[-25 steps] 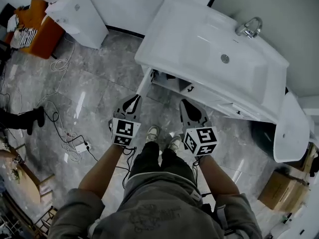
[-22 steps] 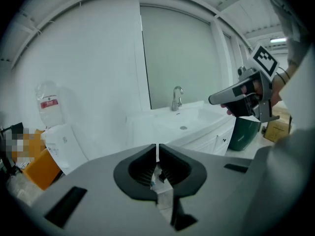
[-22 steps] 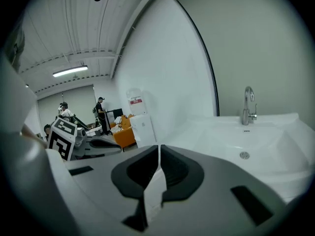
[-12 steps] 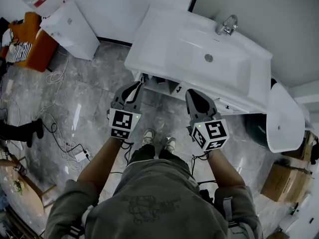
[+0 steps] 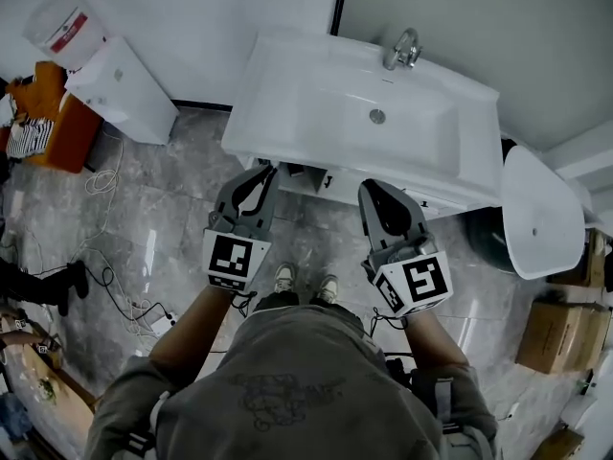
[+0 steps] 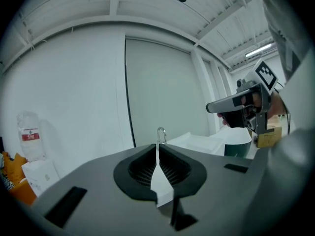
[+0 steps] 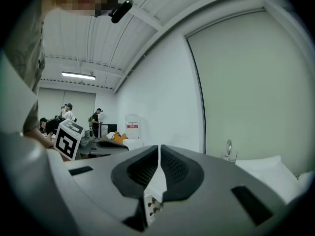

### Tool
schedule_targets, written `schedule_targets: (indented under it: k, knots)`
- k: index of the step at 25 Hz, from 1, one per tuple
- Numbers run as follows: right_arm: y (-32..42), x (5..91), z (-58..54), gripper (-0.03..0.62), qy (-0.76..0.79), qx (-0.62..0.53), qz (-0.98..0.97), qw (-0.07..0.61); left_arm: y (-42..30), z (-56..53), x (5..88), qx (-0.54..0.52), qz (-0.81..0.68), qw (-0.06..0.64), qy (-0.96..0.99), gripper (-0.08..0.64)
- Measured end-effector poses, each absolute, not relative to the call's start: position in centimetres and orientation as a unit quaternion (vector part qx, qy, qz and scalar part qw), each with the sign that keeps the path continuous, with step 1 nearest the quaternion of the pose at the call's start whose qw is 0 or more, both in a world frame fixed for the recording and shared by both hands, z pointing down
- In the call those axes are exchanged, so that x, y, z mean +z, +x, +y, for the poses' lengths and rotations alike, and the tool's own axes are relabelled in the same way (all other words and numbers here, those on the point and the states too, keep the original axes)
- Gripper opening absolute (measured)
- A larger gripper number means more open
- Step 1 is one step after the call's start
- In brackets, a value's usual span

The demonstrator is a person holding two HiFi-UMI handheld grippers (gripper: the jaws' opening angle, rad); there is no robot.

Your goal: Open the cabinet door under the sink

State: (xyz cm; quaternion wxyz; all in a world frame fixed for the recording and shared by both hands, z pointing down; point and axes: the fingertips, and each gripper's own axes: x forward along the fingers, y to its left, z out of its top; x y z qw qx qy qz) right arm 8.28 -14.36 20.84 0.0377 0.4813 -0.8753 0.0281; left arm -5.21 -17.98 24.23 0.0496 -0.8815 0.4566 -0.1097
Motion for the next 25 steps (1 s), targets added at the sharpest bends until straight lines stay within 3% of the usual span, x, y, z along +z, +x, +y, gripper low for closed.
schedule_targets:
  k: [10, 25]
  knots:
    - [10.9, 17.5, -11.0, 0.035, 0.491, 0.014, -0.871, 0.013, -2.3, -14.6, 19.1, -0.076, 0.445, 0.081, -0.889, 0.031]
    - [12.6, 16.9, -9.5, 0.035, 0.498, 0.011, -0.867, 0.002, -0.6, -13.2, 18.7, -0.063, 0.439, 0.074, -0.893, 0.031]
